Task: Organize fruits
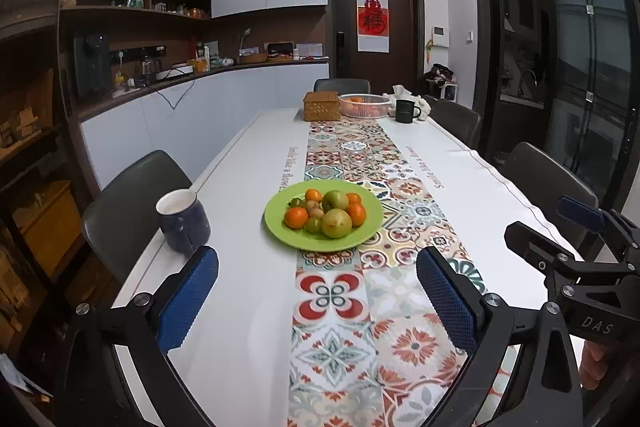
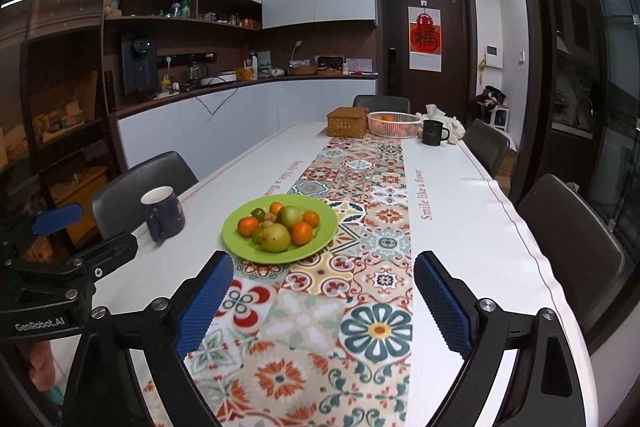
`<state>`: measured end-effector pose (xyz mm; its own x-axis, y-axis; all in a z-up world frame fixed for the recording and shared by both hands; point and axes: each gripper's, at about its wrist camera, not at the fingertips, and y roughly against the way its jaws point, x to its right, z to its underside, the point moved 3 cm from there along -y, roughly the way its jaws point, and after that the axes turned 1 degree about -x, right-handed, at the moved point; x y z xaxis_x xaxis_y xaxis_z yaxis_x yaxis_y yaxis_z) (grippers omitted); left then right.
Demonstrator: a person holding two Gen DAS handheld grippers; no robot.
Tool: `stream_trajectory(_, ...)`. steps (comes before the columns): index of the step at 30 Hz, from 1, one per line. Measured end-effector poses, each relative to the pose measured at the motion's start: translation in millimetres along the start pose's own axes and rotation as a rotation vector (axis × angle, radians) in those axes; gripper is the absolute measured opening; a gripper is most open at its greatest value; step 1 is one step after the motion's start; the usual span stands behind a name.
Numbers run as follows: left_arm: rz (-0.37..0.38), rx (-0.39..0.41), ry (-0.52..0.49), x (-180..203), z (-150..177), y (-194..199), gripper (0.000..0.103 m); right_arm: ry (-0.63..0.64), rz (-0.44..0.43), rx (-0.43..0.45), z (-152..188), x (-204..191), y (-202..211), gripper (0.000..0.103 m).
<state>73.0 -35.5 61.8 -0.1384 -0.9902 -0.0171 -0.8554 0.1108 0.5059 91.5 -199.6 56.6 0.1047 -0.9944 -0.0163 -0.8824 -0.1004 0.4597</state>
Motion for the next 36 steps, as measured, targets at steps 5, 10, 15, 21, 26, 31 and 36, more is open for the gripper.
stream_trajectory(5,-0.008,0.001,0.003,2.7,11.1,9.8,0.101,-0.007,0.001,-0.002,10.5,-0.2,9.1,0.093)
stream_trajectory(10,-0.009,-0.001,0.009,3.1,18.4,16.9,0.103,-0.008,0.001,-0.005,19.3,-2.0,15.6,0.093)
stream_trajectory(15,-0.02,0.011,0.007,4.2,21.2,22.6,0.103,-0.009,-0.005,-0.005,24.0,-2.2,19.7,0.093)
stream_trajectory(21,-0.027,0.022,0.004,4.9,21.5,25.9,0.103,-0.016,-0.009,-0.008,28.1,-1.3,23.4,0.093)
stream_trajectory(26,-0.025,0.028,0.004,6.5,22.3,27.2,0.103,-0.016,-0.011,-0.012,29.2,-0.7,24.0,0.093)
stream_trajectory(31,-0.008,0.024,0.007,7.0,23.2,28.4,0.103,-0.02,-0.017,-0.017,29.7,-0.2,23.0,0.093)
stream_trajectory(36,-0.017,0.023,0.004,6.7,24.0,29.3,0.103,-0.019,-0.015,-0.018,29.7,0.4,22.4,0.093)
